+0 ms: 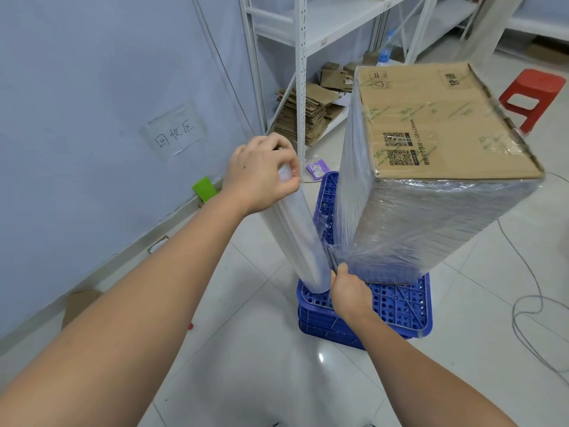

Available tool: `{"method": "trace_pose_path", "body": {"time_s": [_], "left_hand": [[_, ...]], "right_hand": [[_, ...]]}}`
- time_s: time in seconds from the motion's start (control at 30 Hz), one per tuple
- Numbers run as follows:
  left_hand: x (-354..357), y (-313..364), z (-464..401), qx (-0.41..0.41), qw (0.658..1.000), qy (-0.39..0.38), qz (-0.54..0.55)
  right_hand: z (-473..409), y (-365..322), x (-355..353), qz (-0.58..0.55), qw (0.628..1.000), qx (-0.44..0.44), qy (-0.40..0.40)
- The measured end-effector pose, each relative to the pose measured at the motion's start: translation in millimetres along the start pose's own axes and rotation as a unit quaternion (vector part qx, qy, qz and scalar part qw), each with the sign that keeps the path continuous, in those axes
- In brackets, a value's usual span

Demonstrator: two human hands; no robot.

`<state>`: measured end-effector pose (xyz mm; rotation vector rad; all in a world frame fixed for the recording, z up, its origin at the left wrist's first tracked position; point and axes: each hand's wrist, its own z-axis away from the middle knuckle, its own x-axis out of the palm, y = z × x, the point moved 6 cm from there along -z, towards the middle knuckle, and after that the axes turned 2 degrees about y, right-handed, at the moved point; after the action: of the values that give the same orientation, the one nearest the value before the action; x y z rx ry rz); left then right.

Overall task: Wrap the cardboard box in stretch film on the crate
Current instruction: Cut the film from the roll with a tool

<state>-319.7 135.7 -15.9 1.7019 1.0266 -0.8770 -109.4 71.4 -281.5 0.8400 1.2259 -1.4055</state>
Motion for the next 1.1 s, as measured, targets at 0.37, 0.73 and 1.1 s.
{"method": "trace_pose_path", "body": {"time_s": [0.37,0.73,1.1], "left_hand": [[-14,-53,26,-0.089,0.996,0.024,0.018],[-16,-59,33,-0.104,0.994,0.033,0.029],[-13,-62,23,-0.101,0.994,0.023,0.03]], "right_hand": [[27,25,48,0.03,0.998,0.036,-0.047],[-8,15,40,0.017,0.999,0.014,-0.042],[-23,13,38,-0.016,0.999,0.026,-0.042]]}}
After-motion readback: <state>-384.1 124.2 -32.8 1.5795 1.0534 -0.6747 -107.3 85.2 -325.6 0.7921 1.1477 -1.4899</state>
